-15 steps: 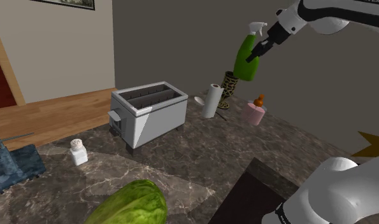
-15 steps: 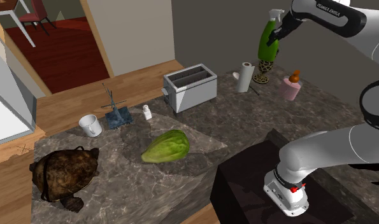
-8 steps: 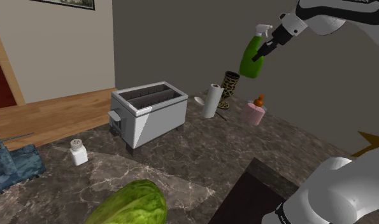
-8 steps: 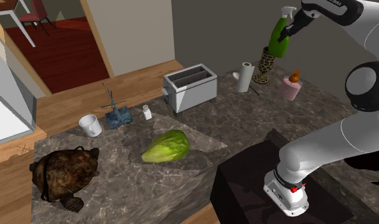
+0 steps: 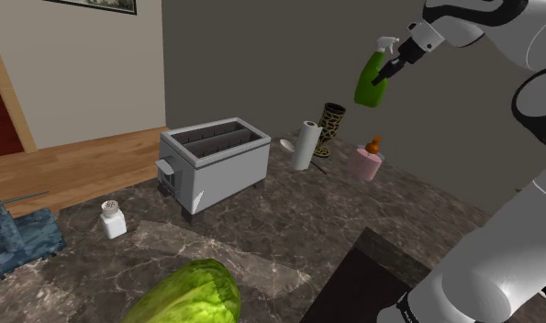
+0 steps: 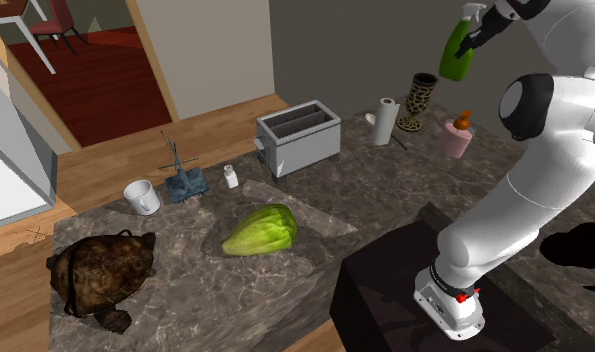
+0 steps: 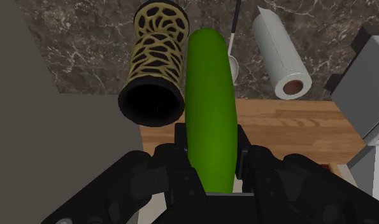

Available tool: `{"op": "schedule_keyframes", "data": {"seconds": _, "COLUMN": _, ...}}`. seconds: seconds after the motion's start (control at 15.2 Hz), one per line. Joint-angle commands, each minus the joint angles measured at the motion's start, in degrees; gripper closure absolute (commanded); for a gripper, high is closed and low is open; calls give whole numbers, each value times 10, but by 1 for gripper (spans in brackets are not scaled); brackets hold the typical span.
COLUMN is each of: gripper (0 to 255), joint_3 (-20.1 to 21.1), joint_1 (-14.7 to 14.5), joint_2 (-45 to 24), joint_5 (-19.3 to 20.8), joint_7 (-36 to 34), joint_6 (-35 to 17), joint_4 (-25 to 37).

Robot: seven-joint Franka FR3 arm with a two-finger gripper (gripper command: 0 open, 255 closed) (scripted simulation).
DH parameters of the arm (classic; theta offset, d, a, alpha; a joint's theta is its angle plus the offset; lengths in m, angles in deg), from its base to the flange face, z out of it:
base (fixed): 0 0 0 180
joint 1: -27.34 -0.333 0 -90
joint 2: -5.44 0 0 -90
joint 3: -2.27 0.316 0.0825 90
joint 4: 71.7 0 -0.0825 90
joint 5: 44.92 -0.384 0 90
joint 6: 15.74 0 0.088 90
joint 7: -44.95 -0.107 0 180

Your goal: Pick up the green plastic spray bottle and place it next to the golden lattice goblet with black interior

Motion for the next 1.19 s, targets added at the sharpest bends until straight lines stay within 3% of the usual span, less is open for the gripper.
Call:
{"op": "schedule_keyframes", "data": {"seconds": 0.0, "gripper": 255, "joint_3": -22, "joint_1": 18, "joint_2": -49, "joint_5": -41, "joint_7": 35, "joint_6": 23, "joint_4": 50}}
{"op": "schedule_keyframes", "data": {"seconds": 0.07, "gripper": 255, "joint_3": -34, "joint_1": 35, "joint_2": -84, "joint_5": -71, "joint_7": 55, "joint_6": 42, "joint_4": 87}}
{"op": "schedule_keyframes", "data": {"seconds": 1.12, "gripper": 255, "joint_3": -20, "joint_1": 17, "joint_2": -43, "joint_5": -52, "joint_7": 83, "joint_6": -90, "joint_4": -78}}
